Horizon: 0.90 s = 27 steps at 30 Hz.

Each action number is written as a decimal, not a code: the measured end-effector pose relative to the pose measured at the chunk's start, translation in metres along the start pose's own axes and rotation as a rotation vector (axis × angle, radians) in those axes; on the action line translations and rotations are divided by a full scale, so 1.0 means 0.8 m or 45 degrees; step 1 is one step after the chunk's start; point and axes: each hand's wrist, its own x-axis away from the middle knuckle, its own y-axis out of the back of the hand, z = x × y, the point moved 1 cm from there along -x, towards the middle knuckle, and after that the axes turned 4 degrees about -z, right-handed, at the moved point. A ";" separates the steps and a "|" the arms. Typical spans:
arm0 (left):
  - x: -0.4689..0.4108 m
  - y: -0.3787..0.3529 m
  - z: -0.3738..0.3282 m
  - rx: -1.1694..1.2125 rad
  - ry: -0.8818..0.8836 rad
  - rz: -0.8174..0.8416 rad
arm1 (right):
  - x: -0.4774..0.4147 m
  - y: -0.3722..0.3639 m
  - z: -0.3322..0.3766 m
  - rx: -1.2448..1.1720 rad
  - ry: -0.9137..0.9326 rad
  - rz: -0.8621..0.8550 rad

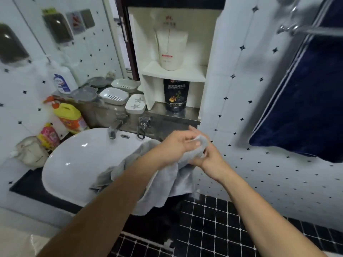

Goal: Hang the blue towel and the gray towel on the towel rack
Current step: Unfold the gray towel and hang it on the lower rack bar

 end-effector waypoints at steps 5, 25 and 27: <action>0.000 -0.016 -0.089 -0.482 -0.149 0.177 | 0.025 0.068 0.053 0.001 0.116 -0.213; -0.128 -0.207 -0.189 -0.321 -0.118 -0.653 | 0.184 0.469 0.082 0.159 0.082 -0.881; -0.140 -0.229 -0.208 -0.283 -0.155 -0.621 | 0.194 0.479 0.073 0.211 0.086 -0.870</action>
